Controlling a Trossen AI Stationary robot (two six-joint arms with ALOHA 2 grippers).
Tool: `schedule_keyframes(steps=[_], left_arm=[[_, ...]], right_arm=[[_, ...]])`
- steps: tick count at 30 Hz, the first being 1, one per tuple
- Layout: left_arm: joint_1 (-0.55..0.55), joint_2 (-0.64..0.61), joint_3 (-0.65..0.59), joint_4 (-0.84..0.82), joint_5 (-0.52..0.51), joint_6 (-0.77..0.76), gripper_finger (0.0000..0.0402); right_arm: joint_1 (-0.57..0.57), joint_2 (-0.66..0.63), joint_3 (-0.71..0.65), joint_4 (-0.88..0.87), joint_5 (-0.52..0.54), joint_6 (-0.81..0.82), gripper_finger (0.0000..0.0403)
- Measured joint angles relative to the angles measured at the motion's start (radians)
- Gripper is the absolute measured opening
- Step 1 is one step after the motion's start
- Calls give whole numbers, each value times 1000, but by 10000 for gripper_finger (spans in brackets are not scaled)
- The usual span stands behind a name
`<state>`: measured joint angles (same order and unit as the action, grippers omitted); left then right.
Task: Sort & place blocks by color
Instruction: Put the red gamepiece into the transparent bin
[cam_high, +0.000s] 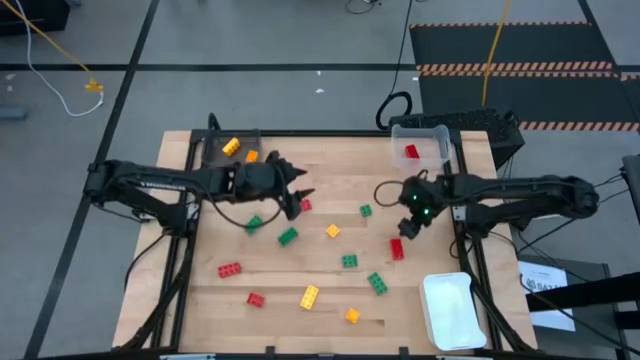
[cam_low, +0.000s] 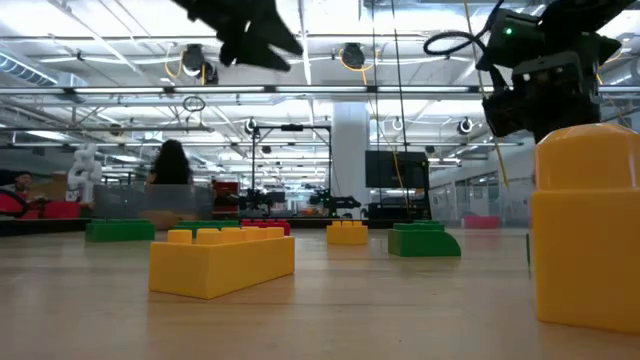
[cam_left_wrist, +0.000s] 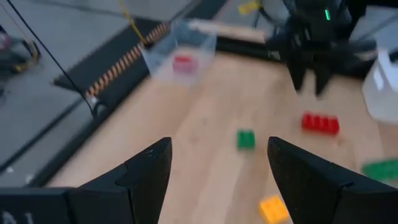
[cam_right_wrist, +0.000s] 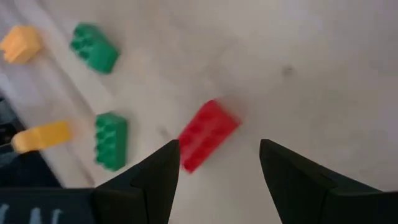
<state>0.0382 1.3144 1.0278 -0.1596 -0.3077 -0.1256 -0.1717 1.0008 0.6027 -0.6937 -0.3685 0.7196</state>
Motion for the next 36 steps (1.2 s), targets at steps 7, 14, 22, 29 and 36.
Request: schedule_keyframes(steps=[7, 14, 22, 29, 36], left_arm=[[55, 0, -8, 78, -8, -24, 266], [42, 1, -86, 111, -3, -11, 266], [61, 0, -85, 230, 110, 45, 266], [62, 0, -85, 223, 113, 63, 266], [59, -28, -85, 163, 124, 38, 266]], right_arm=[[97, 0, -1, 121, 5, 119, 215], [117, 1, -2, 389, 142, 118, 215], [134, 10, -2, 460, 187, 177, 215], [261, 70, -2, 419, 200, 301, 206], [354, 109, -1, 288, 184, 429, 185]])
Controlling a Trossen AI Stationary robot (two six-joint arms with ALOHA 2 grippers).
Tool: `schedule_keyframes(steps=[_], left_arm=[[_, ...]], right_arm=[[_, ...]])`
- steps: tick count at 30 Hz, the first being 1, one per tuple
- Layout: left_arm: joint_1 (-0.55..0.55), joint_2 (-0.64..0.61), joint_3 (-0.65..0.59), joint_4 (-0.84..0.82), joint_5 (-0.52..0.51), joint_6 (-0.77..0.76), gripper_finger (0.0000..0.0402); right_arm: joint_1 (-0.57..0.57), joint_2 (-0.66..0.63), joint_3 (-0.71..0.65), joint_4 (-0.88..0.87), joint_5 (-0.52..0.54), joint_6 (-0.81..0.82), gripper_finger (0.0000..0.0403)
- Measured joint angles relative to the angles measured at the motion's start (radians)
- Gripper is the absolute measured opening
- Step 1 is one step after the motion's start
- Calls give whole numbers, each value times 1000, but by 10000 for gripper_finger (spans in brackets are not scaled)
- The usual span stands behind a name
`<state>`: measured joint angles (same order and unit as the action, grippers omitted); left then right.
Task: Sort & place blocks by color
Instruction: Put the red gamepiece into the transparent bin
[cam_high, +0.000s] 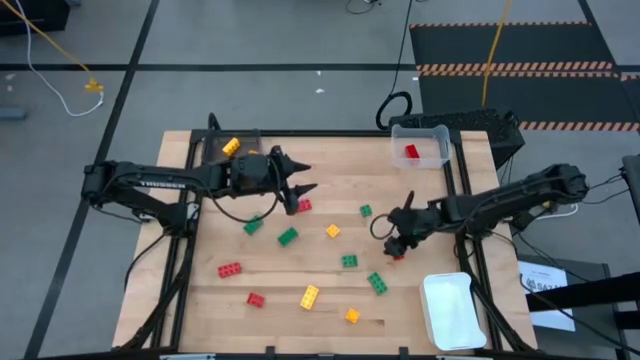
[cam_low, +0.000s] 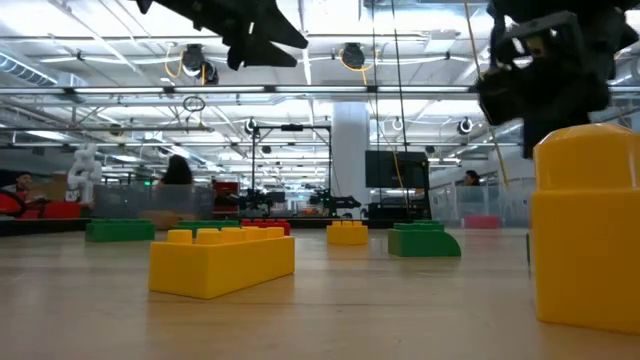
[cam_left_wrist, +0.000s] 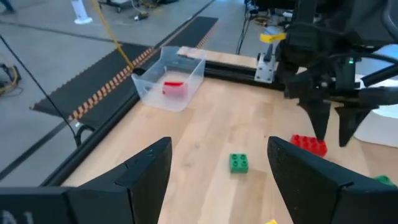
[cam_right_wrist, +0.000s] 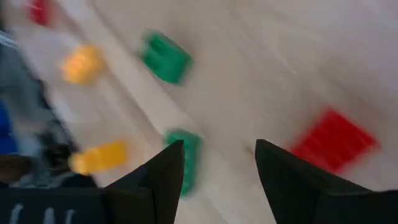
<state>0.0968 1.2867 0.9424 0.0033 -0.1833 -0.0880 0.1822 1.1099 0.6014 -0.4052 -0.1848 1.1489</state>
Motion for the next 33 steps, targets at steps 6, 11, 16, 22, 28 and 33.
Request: schedule_keyframes(steps=[6, 11, 16, 22, 28, 33], left_arm=[[-15, -8, 0, 5, 1, -3, 266], [-13, -7, 0, 7, 1, -4, 266], [-14, -5, 0, 6, 1, -4, 266], [-13, -5, 0, -5, 1, -3, 266], [-13, -5, 0, -9, 1, 0, 266], [-13, -5, 0, -9, 1, 0, 266]], right_arm=[[27, -17, 0, -57, 31, 18, 181], [27, -22, 1, -171, 35, 29, 185], [27, -21, 0, -287, 85, 43, 194], [27, -7, 1, -214, 133, 38, 216], [27, 47, 1, -205, 133, 50, 244], [27, 83, 0, -166, 133, 47, 259]])
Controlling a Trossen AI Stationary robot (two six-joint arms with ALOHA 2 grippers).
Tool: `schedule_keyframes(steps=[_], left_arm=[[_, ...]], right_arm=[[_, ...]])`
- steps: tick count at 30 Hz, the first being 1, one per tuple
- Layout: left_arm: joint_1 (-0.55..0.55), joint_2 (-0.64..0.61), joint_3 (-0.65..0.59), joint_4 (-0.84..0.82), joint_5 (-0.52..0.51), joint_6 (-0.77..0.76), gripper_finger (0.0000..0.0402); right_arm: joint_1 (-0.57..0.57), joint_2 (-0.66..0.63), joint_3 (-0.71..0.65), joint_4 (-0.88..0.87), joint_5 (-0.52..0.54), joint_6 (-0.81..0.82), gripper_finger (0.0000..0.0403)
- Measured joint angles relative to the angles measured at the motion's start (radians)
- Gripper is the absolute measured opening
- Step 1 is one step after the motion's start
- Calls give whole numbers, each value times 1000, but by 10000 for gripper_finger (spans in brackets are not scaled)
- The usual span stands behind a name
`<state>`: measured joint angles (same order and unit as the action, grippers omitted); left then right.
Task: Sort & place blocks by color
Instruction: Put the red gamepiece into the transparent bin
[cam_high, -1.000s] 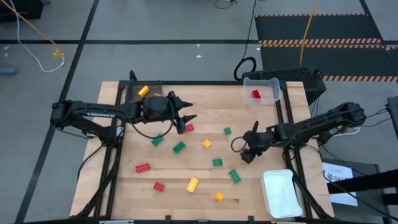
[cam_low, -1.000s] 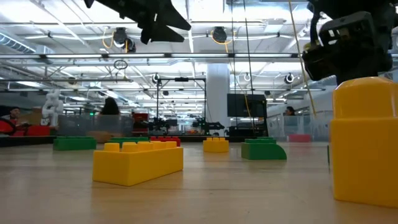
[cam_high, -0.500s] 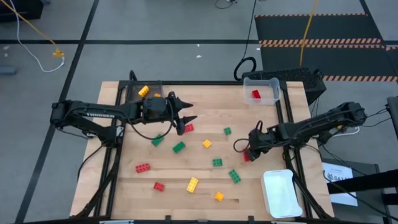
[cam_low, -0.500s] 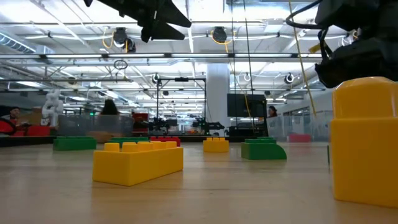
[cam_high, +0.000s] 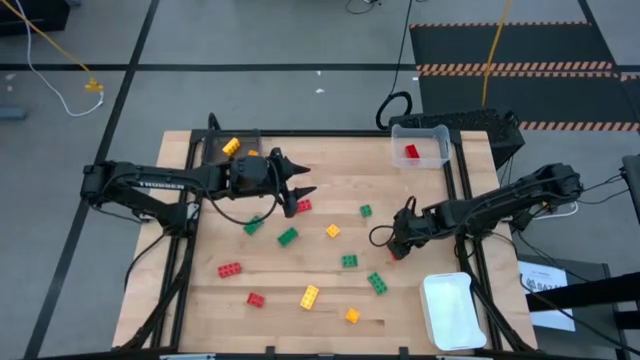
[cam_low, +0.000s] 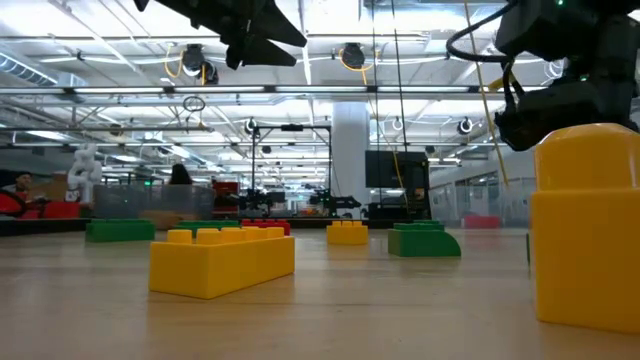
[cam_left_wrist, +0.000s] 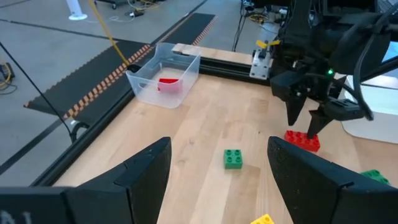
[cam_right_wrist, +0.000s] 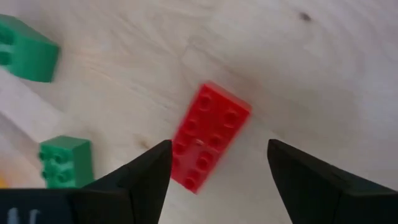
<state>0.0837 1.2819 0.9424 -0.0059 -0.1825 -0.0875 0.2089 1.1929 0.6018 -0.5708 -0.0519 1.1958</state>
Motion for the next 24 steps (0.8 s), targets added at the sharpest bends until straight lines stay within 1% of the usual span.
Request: schedule_keyframes(steps=[3, 5, 12, 19, 21, 24], left_arm=[[0, 0, 0, 0, 0, 0, 266], [0, 0, 0, 0, 0, 0, 266], [0, 0, 0, 0, 0, -1, 266], [0, 1, 0, -3, 0, -1, 266], [0, 1, 0, -2, 0, -1, 266], [0, 1, 0, -2, 0, -2, 266]], right_arm=[[0, 14, 0, 60, 5, -3, 263], [0, 31, 0, 83, 26, -3, 263], [0, 117, 1, 68, 10, -4, 263], [0, 134, 3, 68, 3, -19, 262], [0, 134, 3, 64, 3, -36, 258], [0, 134, 3, 37, 5, -55, 239]])
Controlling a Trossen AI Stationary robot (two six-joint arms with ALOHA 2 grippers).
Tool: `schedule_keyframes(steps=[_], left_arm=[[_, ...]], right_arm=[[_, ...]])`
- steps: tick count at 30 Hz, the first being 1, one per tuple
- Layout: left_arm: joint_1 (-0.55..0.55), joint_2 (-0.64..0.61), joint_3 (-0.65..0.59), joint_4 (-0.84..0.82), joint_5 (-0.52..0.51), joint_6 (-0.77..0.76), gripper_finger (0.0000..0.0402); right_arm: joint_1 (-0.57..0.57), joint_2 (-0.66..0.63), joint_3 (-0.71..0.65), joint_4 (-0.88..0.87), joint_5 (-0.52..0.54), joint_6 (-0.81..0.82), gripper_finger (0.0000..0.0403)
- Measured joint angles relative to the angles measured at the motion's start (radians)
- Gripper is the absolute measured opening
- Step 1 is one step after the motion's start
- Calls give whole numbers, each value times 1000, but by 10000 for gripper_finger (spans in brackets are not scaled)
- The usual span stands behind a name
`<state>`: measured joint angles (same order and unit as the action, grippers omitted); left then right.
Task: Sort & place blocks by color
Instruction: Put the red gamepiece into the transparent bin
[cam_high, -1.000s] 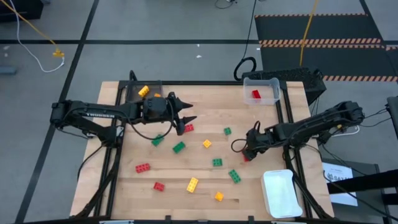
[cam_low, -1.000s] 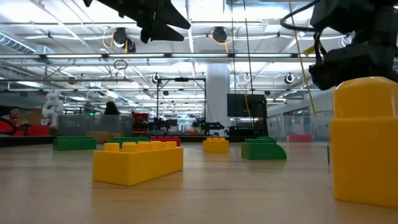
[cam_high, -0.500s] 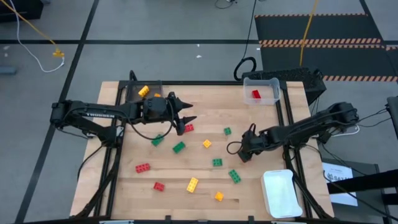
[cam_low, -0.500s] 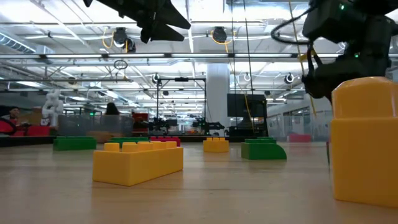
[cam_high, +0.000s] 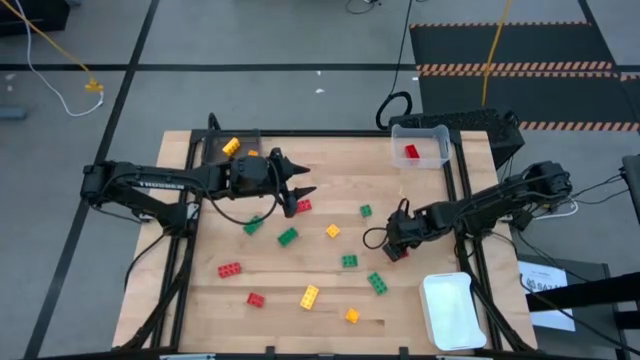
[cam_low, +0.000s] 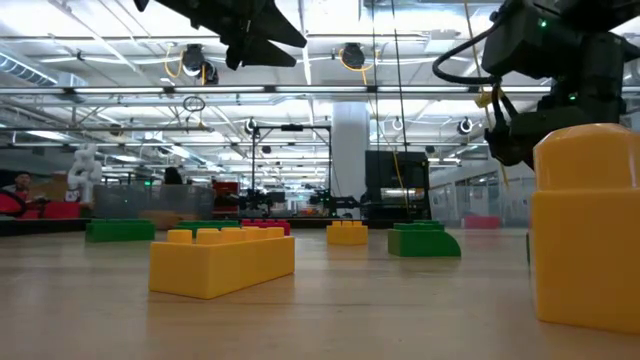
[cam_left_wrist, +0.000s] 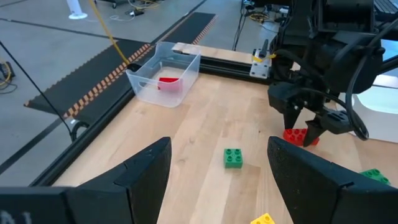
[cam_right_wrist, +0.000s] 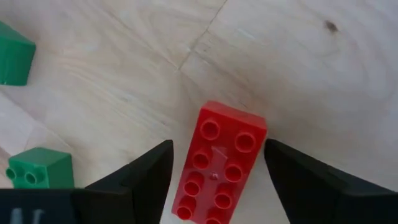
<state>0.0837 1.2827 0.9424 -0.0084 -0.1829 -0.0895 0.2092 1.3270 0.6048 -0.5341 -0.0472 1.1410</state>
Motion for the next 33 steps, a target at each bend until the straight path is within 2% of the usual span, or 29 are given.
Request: schedule_keyframes(steps=[8, 13, 21, 29, 33], left_arm=[[0, 0, 0, 0, 0, 0, 266], [0, 0, 0, 1, 0, -1, 266], [0, 0, 0, 3, 0, -1, 266], [0, 0, 0, 3, 0, -2, 266], [0, 0, 0, 3, 0, -1, 266]], right_arm=[[0, 2, -1, -139, 59, -18, 168], [0, 2, -2, -157, 74, -83, 127], [-22, -5, 7, -158, 131, -132, 125], [-140, -72, 101, -172, 283, -321, 125], [-236, -112, 154, -181, 413, -462, 125]])
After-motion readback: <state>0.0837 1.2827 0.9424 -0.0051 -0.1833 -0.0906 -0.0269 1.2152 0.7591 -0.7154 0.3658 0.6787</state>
